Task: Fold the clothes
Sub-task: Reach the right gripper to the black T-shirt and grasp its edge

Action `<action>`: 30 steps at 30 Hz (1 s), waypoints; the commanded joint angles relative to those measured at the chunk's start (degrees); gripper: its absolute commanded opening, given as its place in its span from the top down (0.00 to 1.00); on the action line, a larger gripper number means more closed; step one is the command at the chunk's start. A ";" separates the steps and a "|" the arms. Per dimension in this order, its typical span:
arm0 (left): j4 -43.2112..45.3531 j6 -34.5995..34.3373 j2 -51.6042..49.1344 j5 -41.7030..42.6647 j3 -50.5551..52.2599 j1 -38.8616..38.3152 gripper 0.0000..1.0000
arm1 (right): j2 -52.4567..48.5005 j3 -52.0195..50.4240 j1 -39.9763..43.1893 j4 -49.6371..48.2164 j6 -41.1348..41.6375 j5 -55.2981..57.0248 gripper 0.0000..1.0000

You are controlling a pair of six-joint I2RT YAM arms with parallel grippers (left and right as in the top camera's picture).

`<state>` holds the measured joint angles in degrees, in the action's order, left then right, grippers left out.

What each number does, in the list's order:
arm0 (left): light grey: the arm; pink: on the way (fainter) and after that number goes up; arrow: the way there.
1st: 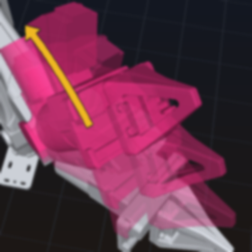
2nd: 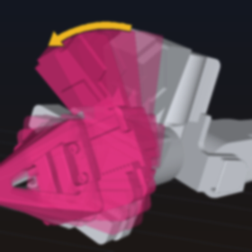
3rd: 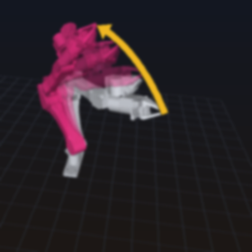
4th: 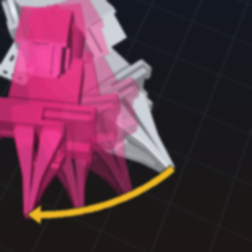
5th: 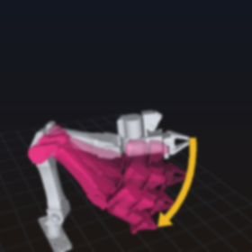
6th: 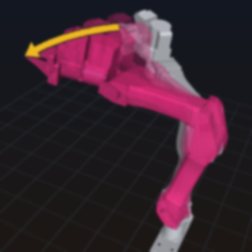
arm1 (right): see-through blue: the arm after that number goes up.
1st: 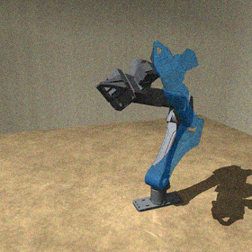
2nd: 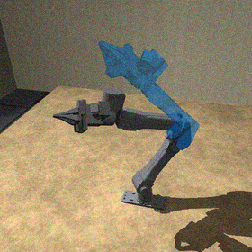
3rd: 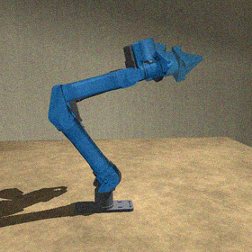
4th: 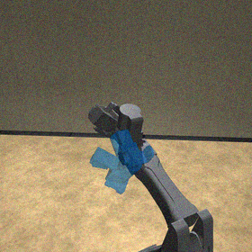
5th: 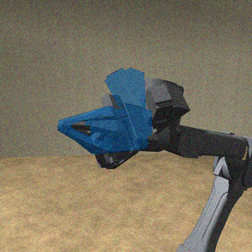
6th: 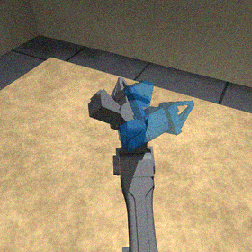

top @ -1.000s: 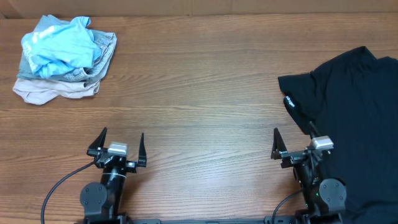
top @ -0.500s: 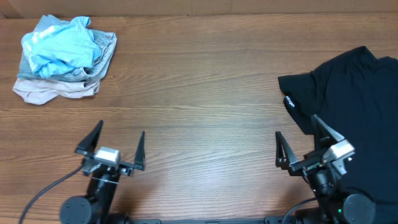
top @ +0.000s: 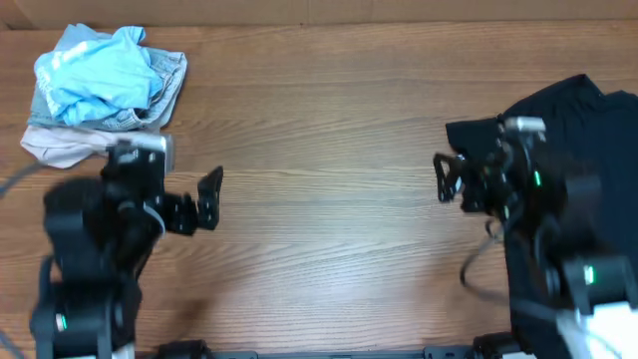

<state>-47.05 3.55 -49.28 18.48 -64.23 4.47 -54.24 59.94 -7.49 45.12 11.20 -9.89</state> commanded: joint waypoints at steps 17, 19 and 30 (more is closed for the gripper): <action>-14.53 -0.37 -20.35 5.16 -11.37 -0.37 0.00 | -39.32 14.29 11.23 -3.96 8.79 7.50 0.00; -14.95 -0.37 -20.35 5.18 -11.37 -0.37 0.00 | -42.88 14.29 12.13 -4.79 8.72 6.80 0.06; -15.96 -1.03 -20.35 5.42 -11.37 -0.37 0.00 | -54.42 14.27 11.28 -14.86 -4.20 9.33 0.21</action>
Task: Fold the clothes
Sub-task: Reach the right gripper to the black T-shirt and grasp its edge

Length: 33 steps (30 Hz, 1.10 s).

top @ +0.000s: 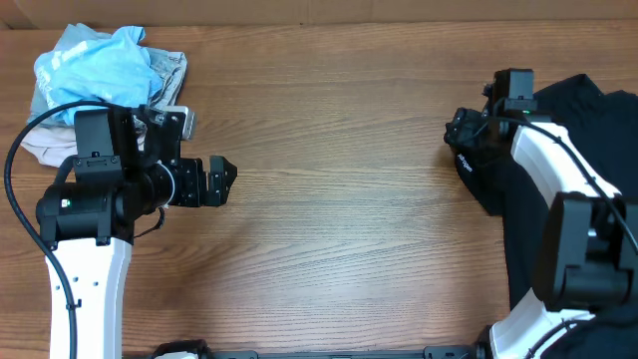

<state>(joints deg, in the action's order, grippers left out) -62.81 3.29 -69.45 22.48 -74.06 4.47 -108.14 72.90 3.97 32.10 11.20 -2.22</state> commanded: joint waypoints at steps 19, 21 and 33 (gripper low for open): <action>-0.20 -2.12 -0.20 1.55 -1.53 -0.37 0.00 | -8.26 1.31 -0.68 -6.91 -13.16 -4.28 0.48; -0.20 -2.25 -0.20 1.57 -1.53 -0.37 0.00 | -8.26 1.31 -0.68 -7.41 -12.81 -4.33 0.49; -0.17 -3.76 -0.20 1.57 -1.53 -0.37 0.00 | -8.94 1.49 -0.72 -6.99 -10.21 -3.26 0.89</action>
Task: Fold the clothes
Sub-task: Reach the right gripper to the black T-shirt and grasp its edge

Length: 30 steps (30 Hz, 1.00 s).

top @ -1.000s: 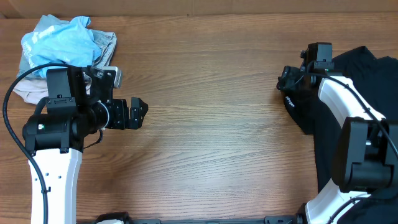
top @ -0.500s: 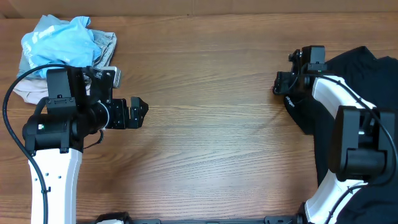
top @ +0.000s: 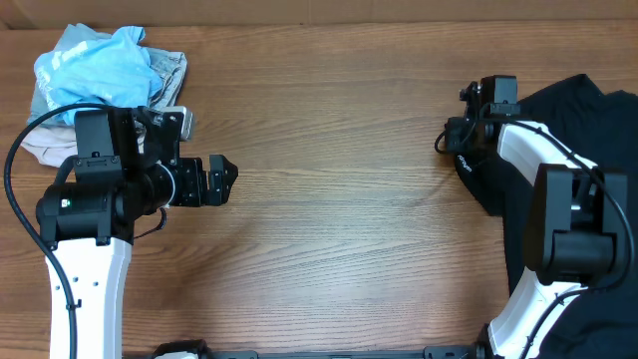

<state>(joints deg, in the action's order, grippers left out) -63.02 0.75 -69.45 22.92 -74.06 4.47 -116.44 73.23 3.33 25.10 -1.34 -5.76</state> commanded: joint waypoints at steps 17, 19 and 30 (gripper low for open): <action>0.24 -1.25 -0.17 1.14 -1.53 -0.37 0.00 | 16.92 6.03 8.00 0.52 8.52 -1.14 0.96; 0.22 -1.25 -0.20 1.16 -1.53 -0.37 0.00 | 17.00 6.03 8.31 2.36 5.22 -5.20 0.96; -0.15 -1.25 -0.20 1.14 -1.53 -0.37 0.00 | 10.16 3.54 2.51 17.77 6.12 -3.02 0.61</action>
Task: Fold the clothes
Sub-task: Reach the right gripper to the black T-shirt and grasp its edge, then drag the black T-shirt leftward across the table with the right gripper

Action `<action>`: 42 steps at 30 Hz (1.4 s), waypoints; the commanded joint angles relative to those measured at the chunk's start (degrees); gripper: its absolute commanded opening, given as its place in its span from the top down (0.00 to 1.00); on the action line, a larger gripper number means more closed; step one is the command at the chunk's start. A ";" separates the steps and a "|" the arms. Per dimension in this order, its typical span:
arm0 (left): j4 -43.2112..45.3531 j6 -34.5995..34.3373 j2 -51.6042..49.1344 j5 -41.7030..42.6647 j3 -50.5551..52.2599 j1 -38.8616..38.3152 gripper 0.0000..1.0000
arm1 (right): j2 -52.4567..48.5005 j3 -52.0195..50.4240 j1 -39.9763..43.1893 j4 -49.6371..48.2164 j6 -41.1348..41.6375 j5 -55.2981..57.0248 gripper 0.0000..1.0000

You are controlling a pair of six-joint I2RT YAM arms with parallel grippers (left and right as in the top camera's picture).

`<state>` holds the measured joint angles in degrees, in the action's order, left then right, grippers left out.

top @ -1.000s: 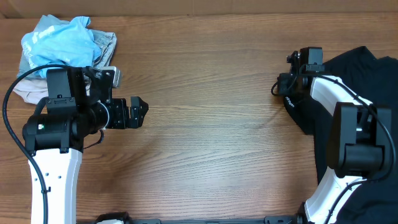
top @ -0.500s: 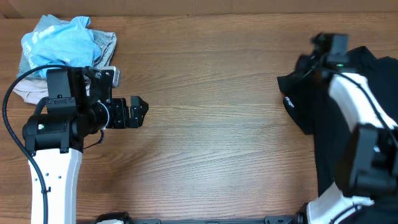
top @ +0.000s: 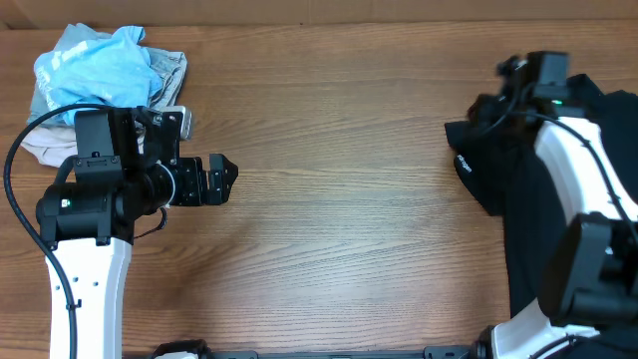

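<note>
A black garment (top: 498,179) lies spread at the table's right side, running off the right edge. My right gripper (top: 490,104) hovers over its upper left part, dark against the dark cloth, so the state of its jaws is unclear. At top left sits a crumpled pile: a light blue garment (top: 95,65) on top, a grey one (top: 171,75) beside it and a pale pink one (top: 40,148) beneath. My left gripper (top: 221,179) points right over bare wood just right of the pile, open with nothing in it.
The wooden table (top: 329,199) stretches between the two arms. The left arm's black cable (top: 20,150) loops over the pink cloth. The table's far edge (top: 319,24) runs along the top of the view.
My right gripper has moved from the black garment's left corner up and to the right, over the garment's upper part. The garment's corner lies where it was. The left arm is unchanged.
At first both arms were low, the grippers facing each other over the wood. Then the left arm stood beside the pile and the right gripper reached the black garment's left edge. It stayed at that corner, and now it is farther up and right.
</note>
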<state>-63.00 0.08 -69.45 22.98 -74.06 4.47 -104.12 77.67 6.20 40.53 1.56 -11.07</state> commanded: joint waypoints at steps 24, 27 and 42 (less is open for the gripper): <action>0.11 -0.57 -0.20 1.07 -1.53 -0.37 0.00 | -3.39 -6.58 -0.35 2.45 5.46 12.11 0.61; 0.33 -0.55 -0.20 1.07 -1.53 -0.37 0.00 | -3.39 -6.58 -0.35 1.86 5.46 12.37 0.59; 0.00 -0.57 -0.20 1.07 -1.53 -0.37 0.00 | -3.39 -6.56 -0.33 -2.78 5.73 13.57 0.96</action>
<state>-63.02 0.10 -69.45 22.98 -74.06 4.47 -107.68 71.22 5.63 38.68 7.25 2.17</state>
